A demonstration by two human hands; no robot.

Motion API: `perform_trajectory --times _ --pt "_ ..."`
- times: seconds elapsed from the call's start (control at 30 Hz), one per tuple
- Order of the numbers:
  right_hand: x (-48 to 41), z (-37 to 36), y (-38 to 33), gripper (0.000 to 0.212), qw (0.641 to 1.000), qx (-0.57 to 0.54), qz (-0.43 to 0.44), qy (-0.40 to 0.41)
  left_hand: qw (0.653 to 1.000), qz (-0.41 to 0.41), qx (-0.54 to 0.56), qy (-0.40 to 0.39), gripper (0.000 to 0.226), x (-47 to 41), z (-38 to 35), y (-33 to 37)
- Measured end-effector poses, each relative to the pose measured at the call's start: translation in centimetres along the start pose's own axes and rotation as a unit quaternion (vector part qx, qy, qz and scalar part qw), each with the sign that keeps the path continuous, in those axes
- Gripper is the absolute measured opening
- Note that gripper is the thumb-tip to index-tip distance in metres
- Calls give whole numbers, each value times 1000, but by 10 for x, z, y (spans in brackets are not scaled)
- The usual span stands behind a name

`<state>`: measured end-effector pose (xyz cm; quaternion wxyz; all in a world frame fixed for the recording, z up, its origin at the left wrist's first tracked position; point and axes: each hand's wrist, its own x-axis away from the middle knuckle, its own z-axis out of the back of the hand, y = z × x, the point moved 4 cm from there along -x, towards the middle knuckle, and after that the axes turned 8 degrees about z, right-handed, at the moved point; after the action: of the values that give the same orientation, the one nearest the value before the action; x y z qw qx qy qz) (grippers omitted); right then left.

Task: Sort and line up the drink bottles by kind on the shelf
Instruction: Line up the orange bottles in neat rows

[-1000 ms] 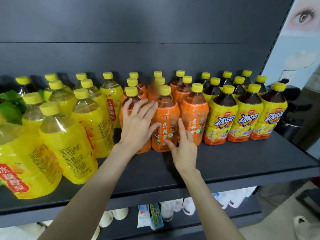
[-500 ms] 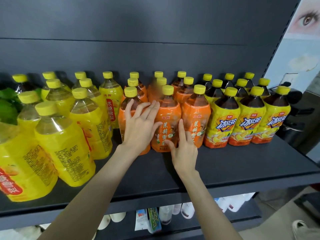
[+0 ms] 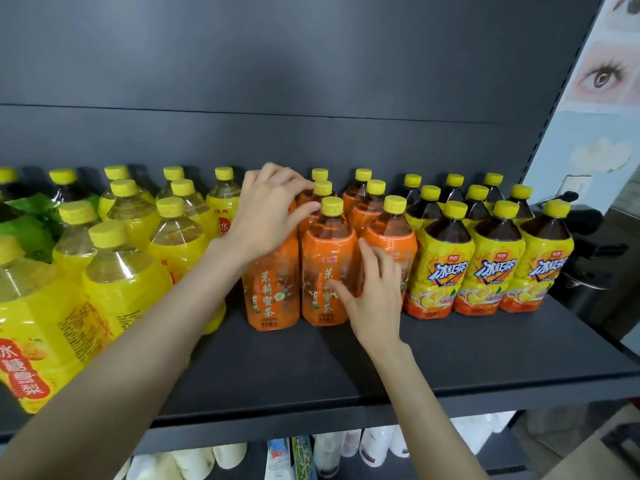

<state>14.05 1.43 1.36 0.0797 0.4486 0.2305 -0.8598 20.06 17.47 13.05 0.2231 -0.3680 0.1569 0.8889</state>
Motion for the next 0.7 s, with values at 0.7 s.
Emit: perform_trajectory --times 0.7 --pt "-38 -3 10 67 996 6 86 -31 931 29 158 -328 35 -99 -65 -17"
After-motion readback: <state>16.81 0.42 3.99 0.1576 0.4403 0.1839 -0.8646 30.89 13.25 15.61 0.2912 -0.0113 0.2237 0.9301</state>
